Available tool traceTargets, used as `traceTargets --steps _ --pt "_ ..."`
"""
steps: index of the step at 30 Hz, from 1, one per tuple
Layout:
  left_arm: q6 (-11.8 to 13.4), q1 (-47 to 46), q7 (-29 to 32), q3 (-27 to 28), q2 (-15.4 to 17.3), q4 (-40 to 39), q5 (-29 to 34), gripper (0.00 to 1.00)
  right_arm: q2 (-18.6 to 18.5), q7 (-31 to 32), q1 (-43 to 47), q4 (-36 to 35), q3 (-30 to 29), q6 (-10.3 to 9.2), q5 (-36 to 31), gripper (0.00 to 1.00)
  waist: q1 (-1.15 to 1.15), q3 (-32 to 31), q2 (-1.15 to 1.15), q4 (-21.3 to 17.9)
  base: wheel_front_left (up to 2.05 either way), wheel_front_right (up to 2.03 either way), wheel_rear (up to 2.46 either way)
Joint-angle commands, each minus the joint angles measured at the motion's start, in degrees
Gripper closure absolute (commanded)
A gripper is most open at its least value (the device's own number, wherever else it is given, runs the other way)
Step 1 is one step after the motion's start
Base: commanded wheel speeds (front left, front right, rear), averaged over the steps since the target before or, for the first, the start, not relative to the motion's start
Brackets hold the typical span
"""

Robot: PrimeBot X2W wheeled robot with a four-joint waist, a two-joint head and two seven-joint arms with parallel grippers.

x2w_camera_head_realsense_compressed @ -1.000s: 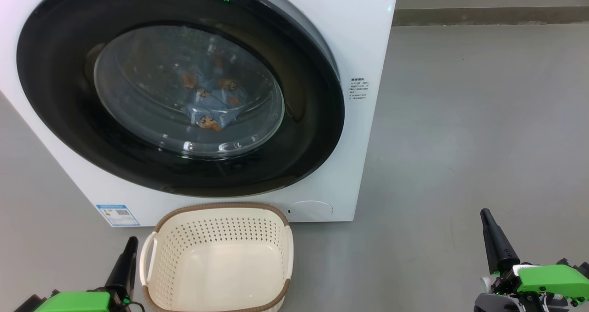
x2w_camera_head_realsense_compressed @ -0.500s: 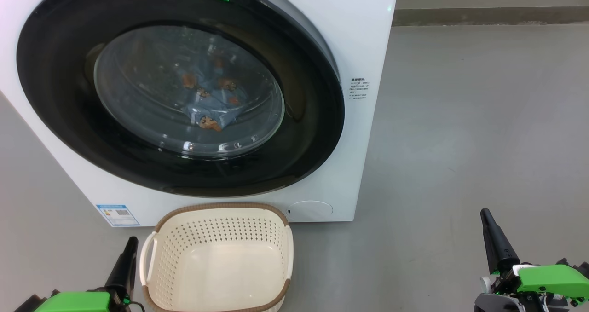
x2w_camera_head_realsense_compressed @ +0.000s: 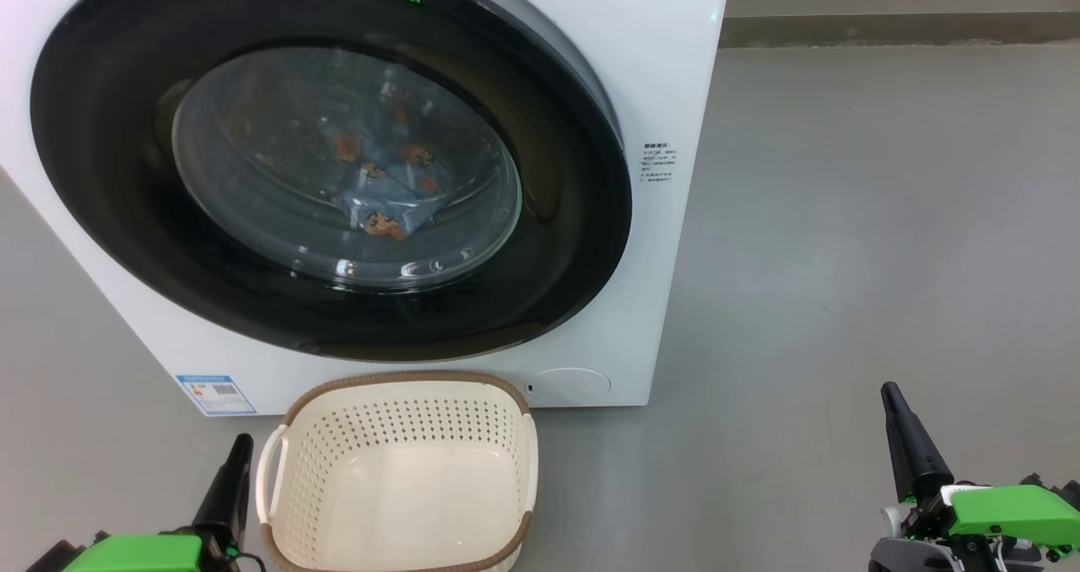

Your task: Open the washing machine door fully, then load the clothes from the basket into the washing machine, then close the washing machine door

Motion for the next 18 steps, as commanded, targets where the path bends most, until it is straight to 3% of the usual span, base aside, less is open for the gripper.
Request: traceTargets --steps 1,18 --pt "0.2 -2.5 0.4 2.0 0.8 -1.7 -0.4 1.00 -0.6 -0.1 -1.3 -1.7 1.6 0.09 0.2 1.00 0.00 0.0 0.00 0.0 0.00 0.00 0.00" --pt "0.2 -2.5 0.4 2.0 0.8 -1.7 -0.4 1.00 -0.8 -0.3 -1.3 -1.8 1.7 0.09 0.3 1.00 0.00 0.0 0.00 0.0 0.00 0.00 0.00"
